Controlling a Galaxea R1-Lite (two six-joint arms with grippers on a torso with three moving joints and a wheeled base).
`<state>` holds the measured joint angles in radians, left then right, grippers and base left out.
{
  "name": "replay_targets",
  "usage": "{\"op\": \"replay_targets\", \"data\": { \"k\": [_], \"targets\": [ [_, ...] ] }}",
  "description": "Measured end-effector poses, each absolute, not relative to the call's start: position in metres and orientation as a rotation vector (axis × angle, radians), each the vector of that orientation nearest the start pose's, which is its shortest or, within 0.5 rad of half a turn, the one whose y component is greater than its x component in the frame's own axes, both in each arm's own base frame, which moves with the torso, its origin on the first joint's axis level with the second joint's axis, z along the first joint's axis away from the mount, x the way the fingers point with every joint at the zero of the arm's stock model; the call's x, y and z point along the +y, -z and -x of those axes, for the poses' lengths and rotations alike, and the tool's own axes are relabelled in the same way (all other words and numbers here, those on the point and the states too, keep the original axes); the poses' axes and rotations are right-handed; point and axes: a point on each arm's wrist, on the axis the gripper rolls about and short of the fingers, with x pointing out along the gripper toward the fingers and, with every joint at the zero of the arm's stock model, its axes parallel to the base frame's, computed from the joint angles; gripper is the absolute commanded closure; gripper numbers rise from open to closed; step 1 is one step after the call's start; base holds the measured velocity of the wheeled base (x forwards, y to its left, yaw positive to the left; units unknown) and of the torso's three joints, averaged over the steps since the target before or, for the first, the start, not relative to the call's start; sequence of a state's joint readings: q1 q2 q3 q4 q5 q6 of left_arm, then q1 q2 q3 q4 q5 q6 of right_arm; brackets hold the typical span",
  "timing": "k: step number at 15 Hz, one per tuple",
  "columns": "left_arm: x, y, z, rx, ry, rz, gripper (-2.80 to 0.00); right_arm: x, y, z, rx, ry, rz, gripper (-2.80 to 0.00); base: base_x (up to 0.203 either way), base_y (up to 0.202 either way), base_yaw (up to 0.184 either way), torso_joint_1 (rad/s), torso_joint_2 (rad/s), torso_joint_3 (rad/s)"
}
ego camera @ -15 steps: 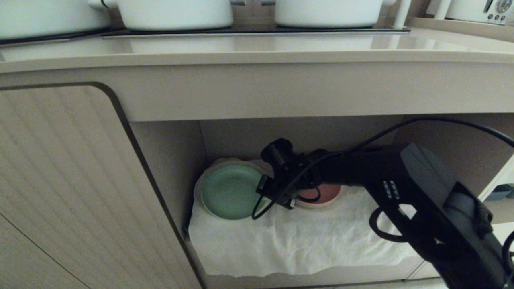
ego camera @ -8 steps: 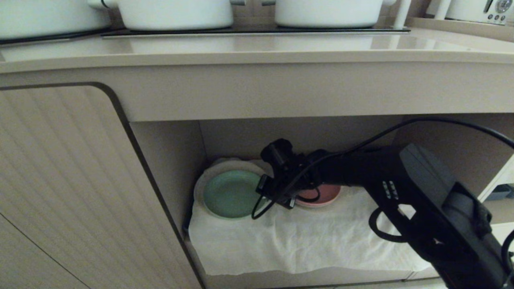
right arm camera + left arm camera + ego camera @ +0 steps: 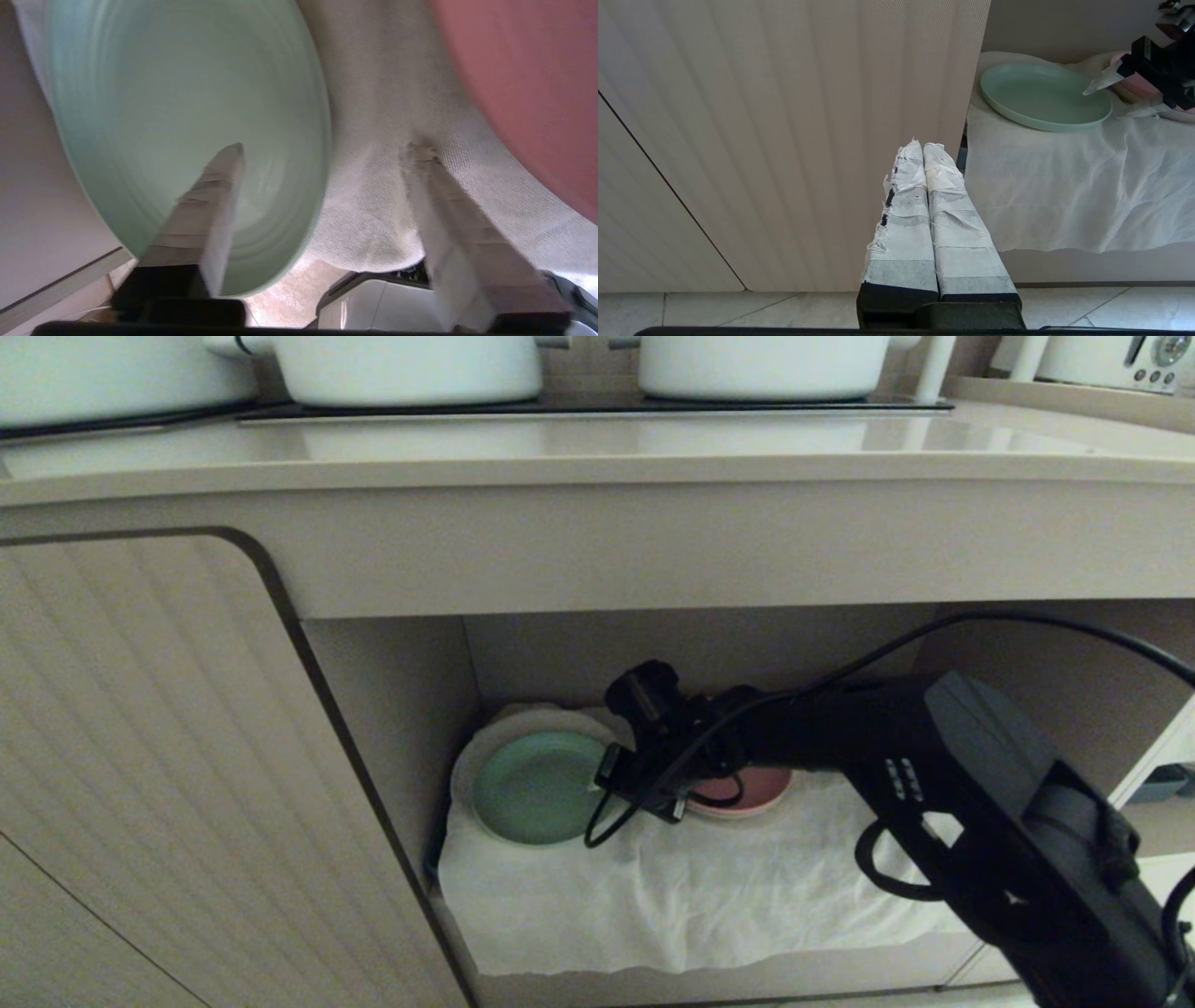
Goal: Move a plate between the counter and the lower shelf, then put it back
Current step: Put the plate in the cupboard
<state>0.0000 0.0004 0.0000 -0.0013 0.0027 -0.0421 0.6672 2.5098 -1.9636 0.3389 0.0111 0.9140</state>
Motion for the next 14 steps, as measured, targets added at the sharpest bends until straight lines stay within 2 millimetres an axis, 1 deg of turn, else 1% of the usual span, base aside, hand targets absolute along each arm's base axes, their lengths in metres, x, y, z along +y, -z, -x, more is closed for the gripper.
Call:
{"op": "replay_targets", "data": {
  "k": [5,14],
  "targets": [
    [0.0,-0.076,0.023,-0.001,-0.003,0.042,0.0,0.304,-0.074,-0.387,1.073,-0.177,-0.522,-2.8,0.0,0.0,0.0,0.0,0.0,0.0],
    [0.0,-0.076,0.023,-0.001,-0.003,0.042,0.0,0.297,-0.088,-0.377,1.117,-0.148,-0.495,-2.8,0.0,0.0,0.0,0.0,0.0,0.0]
  ]
}}
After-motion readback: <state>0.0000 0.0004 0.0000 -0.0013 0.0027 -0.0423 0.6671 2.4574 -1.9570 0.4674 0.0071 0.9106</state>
